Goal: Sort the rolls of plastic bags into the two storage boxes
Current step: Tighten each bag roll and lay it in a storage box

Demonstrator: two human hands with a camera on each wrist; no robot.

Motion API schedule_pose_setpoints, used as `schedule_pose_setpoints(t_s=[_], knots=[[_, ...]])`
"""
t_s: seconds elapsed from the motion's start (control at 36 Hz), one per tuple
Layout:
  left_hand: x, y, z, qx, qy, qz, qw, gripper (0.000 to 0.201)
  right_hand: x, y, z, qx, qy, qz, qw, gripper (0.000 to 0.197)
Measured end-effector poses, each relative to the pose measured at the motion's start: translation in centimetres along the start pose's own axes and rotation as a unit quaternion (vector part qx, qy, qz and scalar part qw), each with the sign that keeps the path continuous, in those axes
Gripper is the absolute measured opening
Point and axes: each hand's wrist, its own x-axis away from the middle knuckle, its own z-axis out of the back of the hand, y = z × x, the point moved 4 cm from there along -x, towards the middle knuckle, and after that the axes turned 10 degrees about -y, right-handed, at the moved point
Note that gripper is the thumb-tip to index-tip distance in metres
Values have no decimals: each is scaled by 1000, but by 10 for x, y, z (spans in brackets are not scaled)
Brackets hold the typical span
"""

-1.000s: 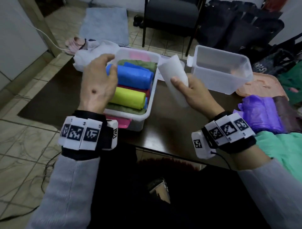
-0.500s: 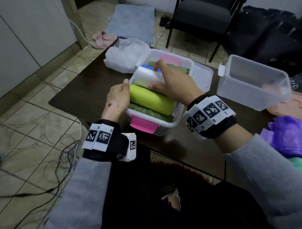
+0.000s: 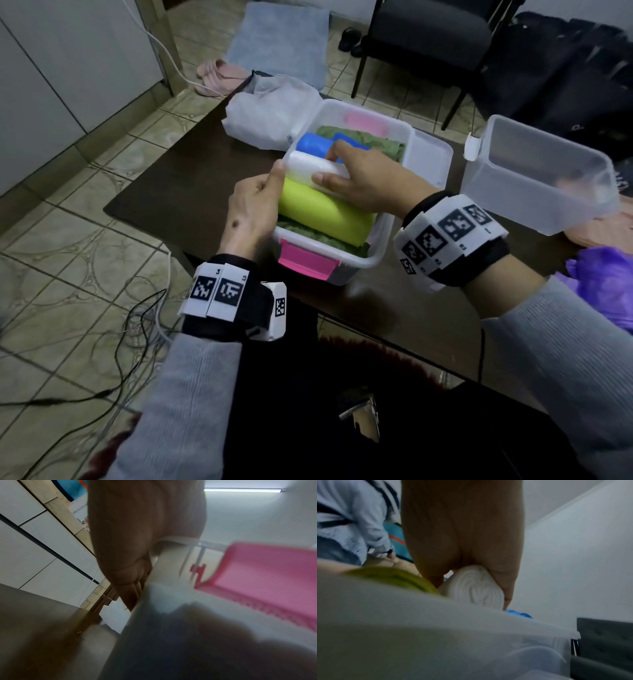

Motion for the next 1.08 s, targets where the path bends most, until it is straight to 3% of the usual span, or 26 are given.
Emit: schedule_pose_setpoints(t_s=[0.22,0.36,0.53,0.64,0.81,1.08], knots=[[-1,1,0,-5,-9,-23,1000,40,-1,-3,-3,99,65,-22,993,44],[-2,0,0,4,-6,-23,1000,40,-3,-2,-2,4,85,-8,996,39],[-3,1,1,2,5,-19,1000,32,-5,3,-3,-36,97,2,995,28],[-4,1,1,8,5,-8,1000,31,-1,5,-7,45,141,-31,988,45],[-5,2,1,-6,11,-1,1000,28,2,7,-24,33,13,-89,995,75],[-6,3,1,-14,27,31,999,31,-1,7,-30,37,-23,-91,995,75]])
